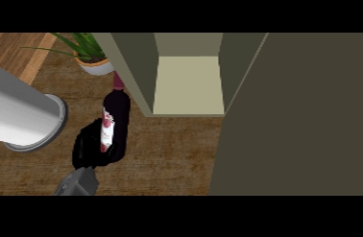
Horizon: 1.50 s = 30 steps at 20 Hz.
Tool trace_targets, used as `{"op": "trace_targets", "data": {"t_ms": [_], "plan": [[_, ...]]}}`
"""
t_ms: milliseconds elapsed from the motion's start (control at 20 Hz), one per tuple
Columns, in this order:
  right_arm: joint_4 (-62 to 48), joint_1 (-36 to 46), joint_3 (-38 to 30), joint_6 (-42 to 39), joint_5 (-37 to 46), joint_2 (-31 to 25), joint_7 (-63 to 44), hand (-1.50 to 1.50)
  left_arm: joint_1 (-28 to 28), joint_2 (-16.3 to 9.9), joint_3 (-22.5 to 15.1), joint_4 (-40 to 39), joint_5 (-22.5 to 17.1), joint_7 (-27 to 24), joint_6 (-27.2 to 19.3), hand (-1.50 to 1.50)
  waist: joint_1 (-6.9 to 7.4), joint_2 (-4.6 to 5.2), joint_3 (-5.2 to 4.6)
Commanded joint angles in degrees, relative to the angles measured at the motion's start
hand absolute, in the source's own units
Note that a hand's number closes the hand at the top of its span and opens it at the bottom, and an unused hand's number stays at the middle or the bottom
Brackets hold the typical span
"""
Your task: Pick up the wine, place it into the cabinet and close the cabinet
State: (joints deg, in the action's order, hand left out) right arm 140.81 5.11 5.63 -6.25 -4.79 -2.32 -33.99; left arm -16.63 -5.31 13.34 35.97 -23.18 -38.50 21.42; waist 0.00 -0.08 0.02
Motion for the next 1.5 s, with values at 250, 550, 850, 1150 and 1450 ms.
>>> {"op": "trace_targets", "data": {"t_ms": [250, 550, 850, 1150, 1450], "plan": [[1.34, -0.91, -0.35, -0.06, -2.57, 0.86, 0.35, -1.5, 8.38, 5.18, -10.8, 18.84, 1.22, 4.47, -4.6, 1.5, 0.33, -0.18, 0.05], [0.09, -0.39, 0.75, 0.24, -2.16, 1.35, 0.67, -1.5, 10.98, 5.27, -19.36, 29.43, -3.14, 11.96, -13.08, 1.5, 0.07, -0.03, 0.0], [5.02, 0.78, -1.12, 0.68, -4.51, -0.23, -4.98, -1.5, 15.98, 5.3, -28.49, 40.8, -6.26, 15.4, -22.98, 1.5, 0.08, -0.07, -0.01], [2.44, 0.02, 1.94, 0.49, -0.47, 0.94, -2.46, -1.5, 9.4, 5.31, -38.88, 33.32, -15.58, 10.94, -34.64, 1.5, -0.36, 0.05, -0.04], [3.18, 2.48, -1.89, 1.25, -4.09, -0.26, -4.99, -1.5, 2.89, 5.31, -35.21, 26.63, -18.89, 10.21, -34.37, 1.5, -0.24, 0.06, -0.04]]}}
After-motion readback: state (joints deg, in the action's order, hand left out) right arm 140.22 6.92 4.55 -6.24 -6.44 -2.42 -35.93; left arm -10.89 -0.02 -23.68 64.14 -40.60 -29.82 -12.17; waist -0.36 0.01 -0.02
